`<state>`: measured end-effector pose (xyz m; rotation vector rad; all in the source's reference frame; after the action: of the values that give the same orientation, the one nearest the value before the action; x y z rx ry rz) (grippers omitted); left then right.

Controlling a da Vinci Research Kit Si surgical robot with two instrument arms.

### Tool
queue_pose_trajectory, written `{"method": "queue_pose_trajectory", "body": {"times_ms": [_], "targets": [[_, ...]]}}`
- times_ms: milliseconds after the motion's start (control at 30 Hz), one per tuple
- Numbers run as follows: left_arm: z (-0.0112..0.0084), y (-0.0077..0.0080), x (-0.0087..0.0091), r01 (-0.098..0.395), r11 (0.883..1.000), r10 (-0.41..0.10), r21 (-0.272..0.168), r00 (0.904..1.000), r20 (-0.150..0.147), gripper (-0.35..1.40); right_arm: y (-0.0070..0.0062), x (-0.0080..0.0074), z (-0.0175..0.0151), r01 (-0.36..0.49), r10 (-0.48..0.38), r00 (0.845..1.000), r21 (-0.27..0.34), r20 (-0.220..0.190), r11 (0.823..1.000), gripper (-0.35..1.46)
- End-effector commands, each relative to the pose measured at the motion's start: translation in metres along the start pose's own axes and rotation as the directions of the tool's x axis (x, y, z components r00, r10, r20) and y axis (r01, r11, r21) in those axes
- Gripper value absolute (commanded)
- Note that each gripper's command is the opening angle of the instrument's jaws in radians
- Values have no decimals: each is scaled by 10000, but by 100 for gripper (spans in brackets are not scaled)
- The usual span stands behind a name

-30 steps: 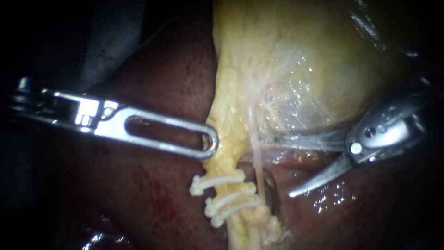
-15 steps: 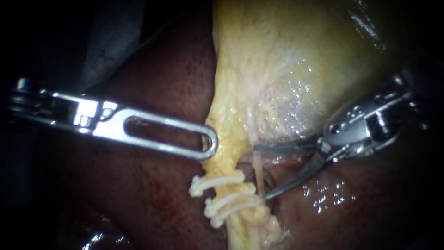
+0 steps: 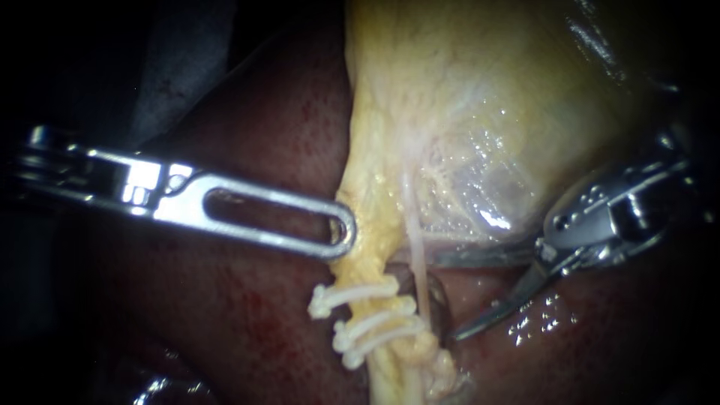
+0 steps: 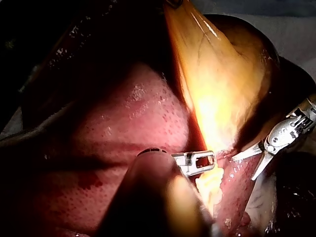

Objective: Go to the cutting position left tube

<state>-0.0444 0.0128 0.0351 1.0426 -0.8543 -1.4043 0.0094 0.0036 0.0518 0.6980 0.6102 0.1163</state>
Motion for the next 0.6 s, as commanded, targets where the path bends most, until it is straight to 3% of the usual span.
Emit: {"method": "queue_pose_trajectory", "body": {"times_ms": [33,600], "targets": [[0,0,0,1,10000,-1,-2,10000,-2,-35,1,0,2,-34,34,10000,12,23,10000,105],[0,0,0,0,10000,0,-1,10000,-4,-35,12,-7,57,-223,212,9993,393,295,9990,100]]}}
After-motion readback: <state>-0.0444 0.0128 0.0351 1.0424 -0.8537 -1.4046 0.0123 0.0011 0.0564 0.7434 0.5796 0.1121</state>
